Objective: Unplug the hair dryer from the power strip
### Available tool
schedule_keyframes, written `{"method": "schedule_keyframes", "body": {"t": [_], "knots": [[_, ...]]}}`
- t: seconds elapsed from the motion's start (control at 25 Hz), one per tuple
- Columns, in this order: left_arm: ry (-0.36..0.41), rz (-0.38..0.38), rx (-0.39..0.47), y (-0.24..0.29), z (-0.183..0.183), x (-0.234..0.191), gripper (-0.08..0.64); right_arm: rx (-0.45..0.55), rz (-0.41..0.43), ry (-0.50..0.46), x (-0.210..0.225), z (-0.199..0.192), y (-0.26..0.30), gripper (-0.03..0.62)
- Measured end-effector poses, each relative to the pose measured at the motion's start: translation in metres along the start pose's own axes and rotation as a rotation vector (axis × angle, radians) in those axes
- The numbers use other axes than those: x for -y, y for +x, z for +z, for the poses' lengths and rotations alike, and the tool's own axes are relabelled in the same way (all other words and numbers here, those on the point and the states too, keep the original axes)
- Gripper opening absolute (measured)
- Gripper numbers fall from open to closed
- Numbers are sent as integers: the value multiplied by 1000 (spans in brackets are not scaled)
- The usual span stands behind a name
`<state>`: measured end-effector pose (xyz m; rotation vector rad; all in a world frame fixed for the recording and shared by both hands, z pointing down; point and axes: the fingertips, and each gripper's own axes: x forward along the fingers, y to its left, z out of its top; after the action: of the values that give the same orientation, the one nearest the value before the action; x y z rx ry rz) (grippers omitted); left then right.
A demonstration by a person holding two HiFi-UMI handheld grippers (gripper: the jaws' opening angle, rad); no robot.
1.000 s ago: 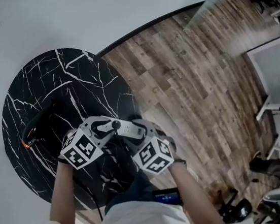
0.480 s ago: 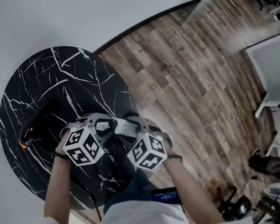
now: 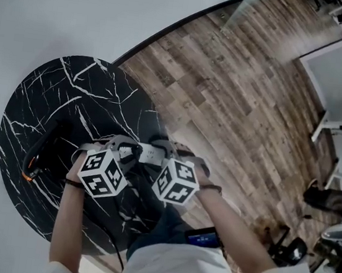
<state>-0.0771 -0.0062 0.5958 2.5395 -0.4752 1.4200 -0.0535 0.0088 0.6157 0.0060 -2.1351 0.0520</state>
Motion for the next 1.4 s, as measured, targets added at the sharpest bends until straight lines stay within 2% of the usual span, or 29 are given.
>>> {"method": "schedule_keyframes", "body": {"t": [0.24,0.36,0.6,0.96,1.2,1.4], "knots": [[35,-6,-14,1,1,2,84,-26,16,24,0,-3,4,250],[64,14,-27,1,2,1,63,-45,4,-1,1,-5,10,259],[56,-2,-49,2,1,1,61,-52,6,-25,0,-6,12,259],[34,-28,-80,4,-1,2,61,-77,77,-27,-1,-7,15,264],[33,-25,-75,4,-1,1,61,-65,48,-28,1,-6,16,265],[23,-30,-72,4,0,-1,61,-102,50,-18,3,-6,17,265]]}}
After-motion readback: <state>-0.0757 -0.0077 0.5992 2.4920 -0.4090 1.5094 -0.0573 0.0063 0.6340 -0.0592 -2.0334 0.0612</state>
